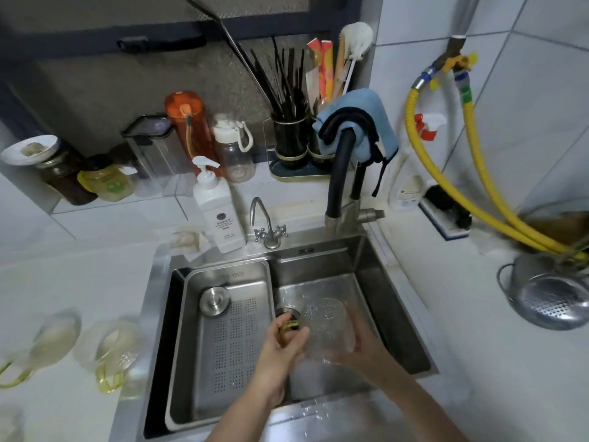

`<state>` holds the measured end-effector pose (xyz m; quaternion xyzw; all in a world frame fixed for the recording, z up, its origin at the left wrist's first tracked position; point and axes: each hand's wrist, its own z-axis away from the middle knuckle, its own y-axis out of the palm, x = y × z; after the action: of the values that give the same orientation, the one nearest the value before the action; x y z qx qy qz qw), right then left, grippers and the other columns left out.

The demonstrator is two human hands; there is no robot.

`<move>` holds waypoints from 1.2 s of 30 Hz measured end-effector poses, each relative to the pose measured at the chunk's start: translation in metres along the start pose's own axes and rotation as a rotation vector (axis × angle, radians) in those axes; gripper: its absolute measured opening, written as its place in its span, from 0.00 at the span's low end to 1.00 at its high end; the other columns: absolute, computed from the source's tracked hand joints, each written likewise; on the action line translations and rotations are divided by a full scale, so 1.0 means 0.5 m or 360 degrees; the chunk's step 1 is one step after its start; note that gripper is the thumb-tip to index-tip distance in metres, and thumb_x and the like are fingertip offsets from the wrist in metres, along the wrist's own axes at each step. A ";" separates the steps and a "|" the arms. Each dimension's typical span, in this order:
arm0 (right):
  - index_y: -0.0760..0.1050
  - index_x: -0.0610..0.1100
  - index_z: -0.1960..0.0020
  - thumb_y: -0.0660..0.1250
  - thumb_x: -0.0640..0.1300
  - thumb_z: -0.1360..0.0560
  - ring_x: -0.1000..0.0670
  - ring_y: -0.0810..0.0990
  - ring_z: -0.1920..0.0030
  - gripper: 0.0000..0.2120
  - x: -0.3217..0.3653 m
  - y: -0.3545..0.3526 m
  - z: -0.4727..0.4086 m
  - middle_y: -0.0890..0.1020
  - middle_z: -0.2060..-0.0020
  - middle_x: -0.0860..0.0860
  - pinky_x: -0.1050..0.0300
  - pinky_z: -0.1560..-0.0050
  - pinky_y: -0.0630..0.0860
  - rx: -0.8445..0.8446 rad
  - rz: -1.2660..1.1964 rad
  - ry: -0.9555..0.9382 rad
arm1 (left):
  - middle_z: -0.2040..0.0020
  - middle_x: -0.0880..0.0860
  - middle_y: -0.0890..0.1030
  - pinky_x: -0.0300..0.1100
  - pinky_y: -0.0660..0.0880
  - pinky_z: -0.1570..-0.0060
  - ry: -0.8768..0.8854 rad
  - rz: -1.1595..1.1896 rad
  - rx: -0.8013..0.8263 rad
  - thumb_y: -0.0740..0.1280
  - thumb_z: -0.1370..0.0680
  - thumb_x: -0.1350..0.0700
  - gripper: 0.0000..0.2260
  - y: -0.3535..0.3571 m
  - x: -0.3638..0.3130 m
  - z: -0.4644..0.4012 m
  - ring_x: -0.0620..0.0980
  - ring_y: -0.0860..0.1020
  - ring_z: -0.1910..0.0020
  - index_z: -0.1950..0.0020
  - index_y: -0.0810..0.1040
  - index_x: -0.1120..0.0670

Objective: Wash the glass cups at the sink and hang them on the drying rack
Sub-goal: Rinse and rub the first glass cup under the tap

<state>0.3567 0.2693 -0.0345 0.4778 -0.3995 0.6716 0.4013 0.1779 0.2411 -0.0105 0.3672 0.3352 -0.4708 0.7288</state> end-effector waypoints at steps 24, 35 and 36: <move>0.67 0.46 0.36 0.82 0.58 0.46 0.56 0.80 0.42 0.44 0.037 0.032 0.015 0.81 0.43 0.57 0.62 0.47 0.77 -0.0007 -0.0124 -0.0054 | 0.53 0.55 0.77 0.45 0.76 0.43 0.0106 0.0178 0.0145 0.66 0.24 0.68 0.20 -0.036 -0.014 0.008 0.50 0.78 0.52 0.35 0.71 0.52; 0.66 0.49 0.32 0.82 0.57 0.45 0.57 0.79 0.42 0.47 0.033 0.018 0.024 0.79 0.41 0.56 0.63 0.49 0.78 -0.0055 -0.0181 0.0054 | 0.34 0.46 0.72 0.50 0.78 0.42 0.0172 -0.0188 0.0170 0.77 0.36 0.47 0.30 0.002 -0.001 0.018 0.48 0.75 0.37 0.36 0.73 0.37; 0.63 0.49 0.28 0.80 0.61 0.45 0.57 0.76 0.37 0.50 0.034 0.020 0.020 0.75 0.36 0.56 0.61 0.43 0.77 -0.0036 -0.0105 0.0051 | 0.32 0.46 0.71 0.52 0.78 0.41 0.0161 -0.0213 0.0147 0.77 0.36 0.44 0.30 -0.001 -0.002 0.017 0.48 0.75 0.36 0.36 0.73 0.36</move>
<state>0.3468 0.2592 -0.0172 0.4753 -0.3847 0.6610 0.4348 0.1781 0.2344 -0.0055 0.4006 0.3734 -0.5141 0.6602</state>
